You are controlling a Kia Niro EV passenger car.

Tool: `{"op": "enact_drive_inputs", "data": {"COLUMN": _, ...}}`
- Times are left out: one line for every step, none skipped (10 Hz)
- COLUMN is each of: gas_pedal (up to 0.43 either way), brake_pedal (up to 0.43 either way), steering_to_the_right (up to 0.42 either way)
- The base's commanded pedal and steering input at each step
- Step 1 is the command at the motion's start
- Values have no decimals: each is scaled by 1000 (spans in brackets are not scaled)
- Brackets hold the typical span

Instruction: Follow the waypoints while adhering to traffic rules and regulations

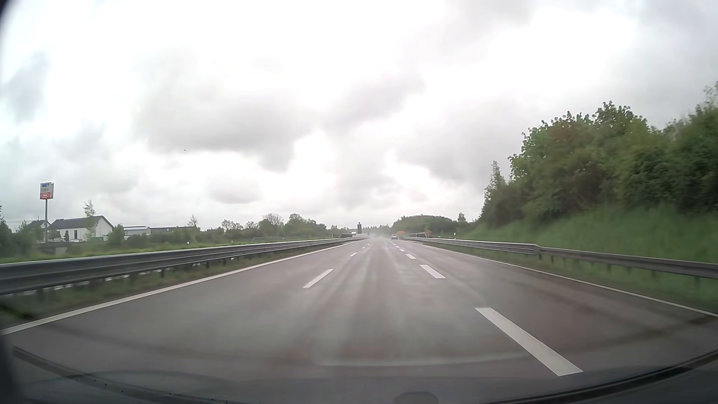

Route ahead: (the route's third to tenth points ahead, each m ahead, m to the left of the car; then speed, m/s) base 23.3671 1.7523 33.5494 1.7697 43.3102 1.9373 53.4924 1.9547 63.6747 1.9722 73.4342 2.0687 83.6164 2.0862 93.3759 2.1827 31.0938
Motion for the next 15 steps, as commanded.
{"op": "enact_drive_inputs", "data": {"gas_pedal": 299, "brake_pedal": 0, "steering_to_the_right": -3}}
{"op": "enact_drive_inputs", "data": {"gas_pedal": 299, "brake_pedal": 0, "steering_to_the_right": -3}}
{"op": "enact_drive_inputs", "data": {"gas_pedal": 299, "brake_pedal": 0, "steering_to_the_right": -3}}
{"op": "enact_drive_inputs", "data": {"gas_pedal": 299, "brake_pedal": 0, "steering_to_the_right": -2}}
{"op": "enact_drive_inputs", "data": {"gas_pedal": 299, "brake_pedal": 0, "steering_to_the_right": -2}}
{"op": "enact_drive_inputs", "data": {"gas_pedal": 299, "brake_pedal": 0, "steering_to_the_right": -2}}
{"op": "enact_drive_inputs", "data": {"gas_pedal": 299, "brake_pedal": 0, "steering_to_the_right": -2}}
{"op": "enact_drive_inputs", "data": {"gas_pedal": 287, "brake_pedal": 0, "steering_to_the_right": -2}}
{"op": "enact_drive_inputs", "data": {"gas_pedal": 287, "brake_pedal": 0, "steering_to_the_right": -2}}
{"op": "enact_drive_inputs", "data": {"gas_pedal": 287, "brake_pedal": 0, "steering_to_the_right": -2}}
{"op": "enact_drive_inputs", "data": {"gas_pedal": 287, "brake_pedal": 0, "steering_to_the_right": -2}}
{"op": "enact_drive_inputs", "data": {"gas_pedal": 287, "brake_pedal": 0, "steering_to_the_right": -2}}
{"op": "enact_drive_inputs", "data": {"gas_pedal": 287, "brake_pedal": 0, "steering_to_the_right": -2}}
{"op": "enact_drive_inputs", "data": {"gas_pedal": 287, "brake_pedal": 0, "steering_to_the_right": -1}}
{"op": "enact_drive_inputs", "data": {"gas_pedal": 287, "brake_pedal": 0, "steering_to_the_right": -1}}
